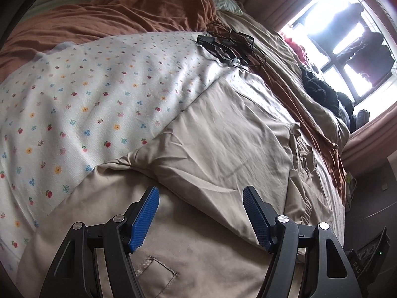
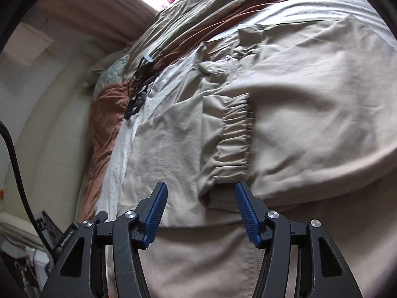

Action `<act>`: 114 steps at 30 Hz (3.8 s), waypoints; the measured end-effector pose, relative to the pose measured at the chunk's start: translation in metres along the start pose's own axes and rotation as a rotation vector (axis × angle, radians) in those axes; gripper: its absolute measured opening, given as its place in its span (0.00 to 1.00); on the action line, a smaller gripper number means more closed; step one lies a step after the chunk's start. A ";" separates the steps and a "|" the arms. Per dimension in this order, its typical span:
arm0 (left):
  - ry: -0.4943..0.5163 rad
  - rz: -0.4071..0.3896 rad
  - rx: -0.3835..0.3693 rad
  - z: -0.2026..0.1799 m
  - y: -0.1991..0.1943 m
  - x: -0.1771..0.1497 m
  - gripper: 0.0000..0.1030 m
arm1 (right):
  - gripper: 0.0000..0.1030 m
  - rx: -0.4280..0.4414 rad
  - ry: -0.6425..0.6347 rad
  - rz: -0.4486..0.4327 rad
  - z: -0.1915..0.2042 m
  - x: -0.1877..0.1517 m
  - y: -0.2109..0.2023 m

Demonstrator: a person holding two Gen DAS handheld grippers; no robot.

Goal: Fold large clothes
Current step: 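Lay the held sleeve across the jacket front with the right gripper, then grasp the jacket side edge with the right gripper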

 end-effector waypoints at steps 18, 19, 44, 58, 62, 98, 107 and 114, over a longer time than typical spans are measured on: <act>0.535 0.138 -0.141 -0.143 0.021 -0.087 0.69 | 0.56 -0.224 0.376 -0.180 -0.152 0.059 -0.085; 0.554 0.150 -0.147 -0.149 0.023 -0.093 0.69 | 0.56 -0.230 0.393 -0.190 -0.159 0.062 -0.087; 0.798 0.136 0.000 -0.182 0.079 -0.119 0.71 | 0.12 -0.273 0.752 -0.445 -0.286 0.082 -0.150; 0.586 0.065 0.046 -0.139 0.051 -0.034 0.71 | 0.13 -0.294 0.767 -0.409 -0.280 0.079 -0.140; 0.652 0.112 -0.061 -0.184 0.057 -0.075 0.72 | 0.18 -0.291 0.796 -0.409 -0.284 0.075 -0.142; 0.691 0.115 0.072 -0.112 0.063 -0.042 0.72 | 0.43 -0.290 0.712 -0.380 -0.260 0.070 -0.150; 0.639 0.026 -0.050 -0.105 -0.022 -0.020 0.73 | 0.61 -0.289 0.616 -0.335 -0.237 0.052 -0.177; 0.617 -0.025 -0.098 -0.081 -0.087 -0.010 0.85 | 0.78 -0.231 0.521 -0.367 -0.199 0.035 -0.220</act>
Point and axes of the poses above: each gripper's, at about its wrist camera, not at the fingertips, and y roughly the way its jaws point, z to its left, x to its top, the point moved 10 cm from there along y, roughly the way its jaws point, and after that the axes turned 14 degrees about -z, right-handed, at the moved point
